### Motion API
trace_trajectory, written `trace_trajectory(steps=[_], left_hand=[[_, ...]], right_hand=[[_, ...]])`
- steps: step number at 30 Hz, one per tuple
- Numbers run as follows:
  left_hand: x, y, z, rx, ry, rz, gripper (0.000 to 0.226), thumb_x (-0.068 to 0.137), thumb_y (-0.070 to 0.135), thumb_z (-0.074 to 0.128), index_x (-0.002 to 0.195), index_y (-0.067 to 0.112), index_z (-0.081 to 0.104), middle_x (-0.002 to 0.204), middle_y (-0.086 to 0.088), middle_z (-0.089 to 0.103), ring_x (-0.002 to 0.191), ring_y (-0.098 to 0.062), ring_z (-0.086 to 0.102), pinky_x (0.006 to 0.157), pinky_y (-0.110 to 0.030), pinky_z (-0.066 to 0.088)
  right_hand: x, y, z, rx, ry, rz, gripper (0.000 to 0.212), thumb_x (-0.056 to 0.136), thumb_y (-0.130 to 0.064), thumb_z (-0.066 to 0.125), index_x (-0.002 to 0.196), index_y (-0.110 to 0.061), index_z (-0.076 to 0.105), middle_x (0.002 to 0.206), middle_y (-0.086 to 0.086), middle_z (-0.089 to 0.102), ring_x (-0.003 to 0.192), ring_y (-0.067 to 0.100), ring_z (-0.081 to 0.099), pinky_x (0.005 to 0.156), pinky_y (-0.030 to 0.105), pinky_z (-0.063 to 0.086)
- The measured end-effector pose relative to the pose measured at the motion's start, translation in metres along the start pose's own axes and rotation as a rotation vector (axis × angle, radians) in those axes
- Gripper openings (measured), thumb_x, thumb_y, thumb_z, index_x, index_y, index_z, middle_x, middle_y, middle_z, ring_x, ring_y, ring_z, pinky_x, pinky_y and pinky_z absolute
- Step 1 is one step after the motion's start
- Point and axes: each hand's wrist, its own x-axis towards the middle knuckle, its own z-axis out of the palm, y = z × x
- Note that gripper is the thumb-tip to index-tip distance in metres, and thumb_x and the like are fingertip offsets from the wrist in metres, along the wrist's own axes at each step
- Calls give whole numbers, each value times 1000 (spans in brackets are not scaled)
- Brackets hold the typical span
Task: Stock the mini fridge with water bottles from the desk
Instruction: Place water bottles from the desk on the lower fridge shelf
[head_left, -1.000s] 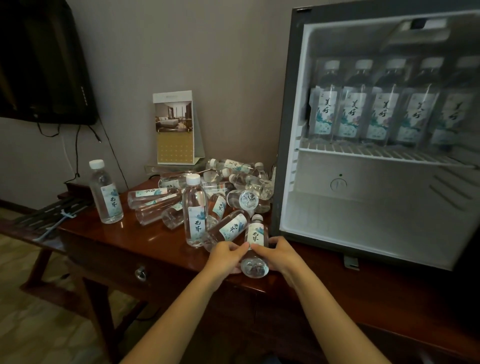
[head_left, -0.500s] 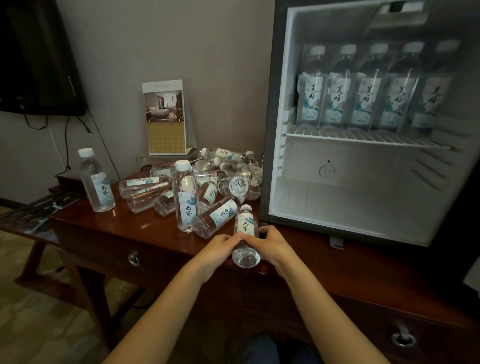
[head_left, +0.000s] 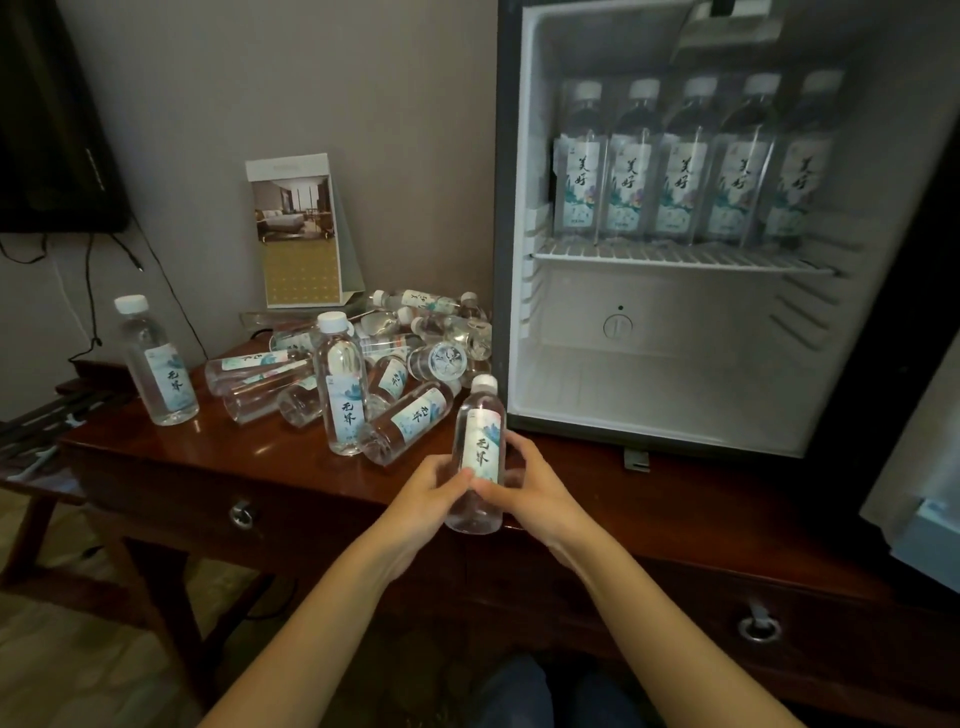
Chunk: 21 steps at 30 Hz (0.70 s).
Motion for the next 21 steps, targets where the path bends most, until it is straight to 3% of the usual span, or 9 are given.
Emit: trace_trajectory(steps=[3, 8, 12, 18, 21], left_hand=[[-6, 3, 10, 44, -30, 135, 32, 93, 18, 54, 123, 18, 44, 118, 6, 55, 106, -4, 56, 76, -16, 50], [2, 11, 40, 8, -75, 227, 41, 91, 10, 56, 124, 27, 39, 127, 5, 51, 118, -10, 53, 95, -38, 50], [24, 21, 70, -28, -43, 300, 42, 92, 7, 53, 123, 29, 37, 124, 11, 50, 115, -2, 53, 95, -30, 49], [76, 36, 108, 22, -27, 361, 43, 92, 5, 53, 120, 31, 33, 118, 14, 50, 103, 8, 53, 79, -9, 46], [101, 38, 120, 47, -39, 356, 42, 93, 7, 51, 124, 28, 32, 123, 9, 50, 108, 3, 54, 79, -8, 46]], right_hand=[[-10, 10, -11, 80, 3, -125, 82, 82, -4, 67, 138, -42, 21, 117, 0, 59, 103, 13, 63, 72, 22, 55], [-11, 14, -33, -24, 130, -304, 84, 84, -8, 65, 126, -63, 17, 134, -8, 49, 120, 11, 52, 91, 29, 52], [3, 3, -62, -91, 226, -371, 80, 87, -6, 60, 126, -60, 16, 141, -3, 43, 122, 10, 51, 87, 19, 52], [36, -3, -106, -121, 285, -374, 83, 89, -4, 57, 131, -57, 9, 141, -11, 37, 105, -9, 50, 81, 9, 49], [55, -4, -123, -129, 308, -351, 84, 89, -2, 56, 140, -46, 6, 145, -8, 36, 105, -7, 50, 77, 4, 47]])
